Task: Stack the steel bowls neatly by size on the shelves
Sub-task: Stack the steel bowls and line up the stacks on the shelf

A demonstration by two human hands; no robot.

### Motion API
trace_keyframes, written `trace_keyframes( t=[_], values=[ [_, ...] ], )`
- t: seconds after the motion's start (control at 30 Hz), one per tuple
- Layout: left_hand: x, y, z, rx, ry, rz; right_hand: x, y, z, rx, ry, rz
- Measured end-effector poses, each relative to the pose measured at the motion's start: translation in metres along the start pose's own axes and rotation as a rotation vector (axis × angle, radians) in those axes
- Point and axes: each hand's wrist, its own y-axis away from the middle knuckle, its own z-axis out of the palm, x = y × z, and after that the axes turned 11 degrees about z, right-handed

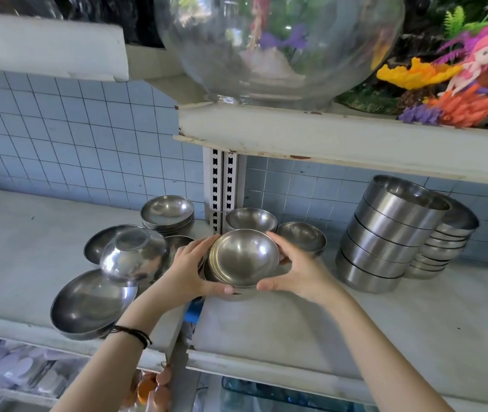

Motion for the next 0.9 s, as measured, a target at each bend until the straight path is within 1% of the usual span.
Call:
trace_keyframes(
  t=[0.17,0.23,0.33,0.4,0.47,0.53,0.67,0.77,0.9],
  values=[
    [-0.010,0.001,0.001,-0.017,-0.025,-0.048,0.008,-0.018,0.015,-0.079,-0.030,0.053],
    [-0.011,-0.001,-0.001,-0.036,-0.087,-0.058,0.012,-0.021,0.018,-0.095,-0.041,0.057],
    [-0.010,-0.005,-0.001,-0.094,-0.241,-0.074,0.017,-0.023,0.022,-0.131,-0.079,0.049],
    [-0.009,-0.007,0.002,-0.093,-0.323,-0.078,0.022,-0.025,0.024,-0.138,-0.091,0.058],
    [-0.010,-0.008,0.003,-0.101,-0.360,-0.082,0.026,-0.027,0.025,-0.139,-0.108,0.066],
    [-0.011,-0.009,0.001,-0.149,-0.388,-0.089,0.027,-0.028,0.025,-0.147,-0.125,0.063],
    [-0.016,-0.011,0.001,-0.197,-0.509,-0.038,0.031,-0.027,0.026,-0.179,-0.174,0.051],
    [-0.016,-0.012,0.005,-0.178,-0.611,0.009,0.039,-0.025,0.032,-0.185,-0.185,0.043],
    [-0.016,-0.014,0.009,-0.144,-0.638,0.054,0.045,-0.021,0.043,-0.135,-0.189,0.038]
  ],
)
